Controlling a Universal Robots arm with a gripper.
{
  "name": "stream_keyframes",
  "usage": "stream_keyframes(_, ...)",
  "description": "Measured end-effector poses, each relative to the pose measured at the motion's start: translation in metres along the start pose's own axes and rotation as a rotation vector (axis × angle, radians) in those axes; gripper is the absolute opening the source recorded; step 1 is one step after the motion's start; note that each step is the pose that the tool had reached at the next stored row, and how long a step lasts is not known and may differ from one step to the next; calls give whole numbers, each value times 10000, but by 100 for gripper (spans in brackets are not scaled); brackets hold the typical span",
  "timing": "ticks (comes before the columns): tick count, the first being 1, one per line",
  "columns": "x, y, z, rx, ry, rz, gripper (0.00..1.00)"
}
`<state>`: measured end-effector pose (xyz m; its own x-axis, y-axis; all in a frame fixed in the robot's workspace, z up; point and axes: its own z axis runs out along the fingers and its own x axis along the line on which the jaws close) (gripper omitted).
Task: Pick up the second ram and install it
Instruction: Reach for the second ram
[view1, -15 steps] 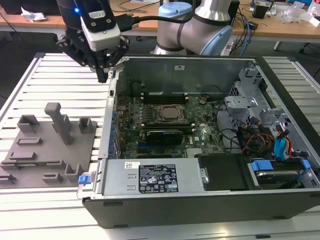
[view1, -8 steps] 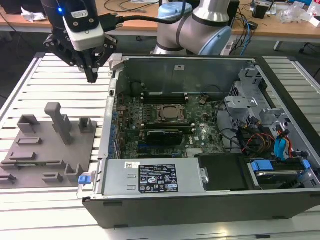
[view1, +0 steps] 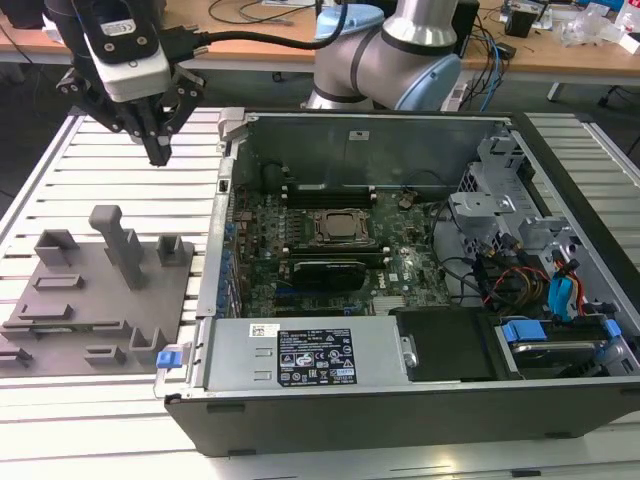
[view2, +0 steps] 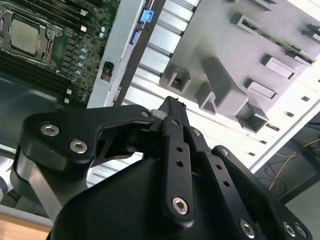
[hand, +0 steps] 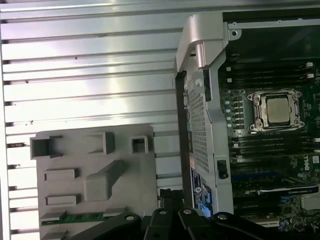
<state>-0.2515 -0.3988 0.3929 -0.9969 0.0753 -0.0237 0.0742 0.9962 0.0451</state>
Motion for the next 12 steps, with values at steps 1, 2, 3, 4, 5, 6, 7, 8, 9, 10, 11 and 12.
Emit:
stream_keyframes(1,33,-2,0,0,-1,1,11)
stream_keyframes(2,53,-4,0,-1,-1,0,11)
stream_keyframes(3,69,-5,0,-1,-1,0,11)
stream_keyframes(4,88,-7,-1,0,0,0,11)
stream_keyframes(5,102,-8,-1,-1,0,0,11)
stream_keyframes(6,134,-10,-1,0,0,-1,11)
stream_keyframes(7,176,-13,-2,0,0,-1,11)
stream_keyframes(8,208,-16,-2,-1,0,-1,11)
stream_keyframes(9,228,-17,-3,0,0,0,11)
stream_keyframes(10,243,-18,-3,0,0,0,11)
stream_keyframes(11,291,-22,-4,0,-1,0,11)
stream_keyframes(12,341,-26,-4,-1,-1,-1,11)
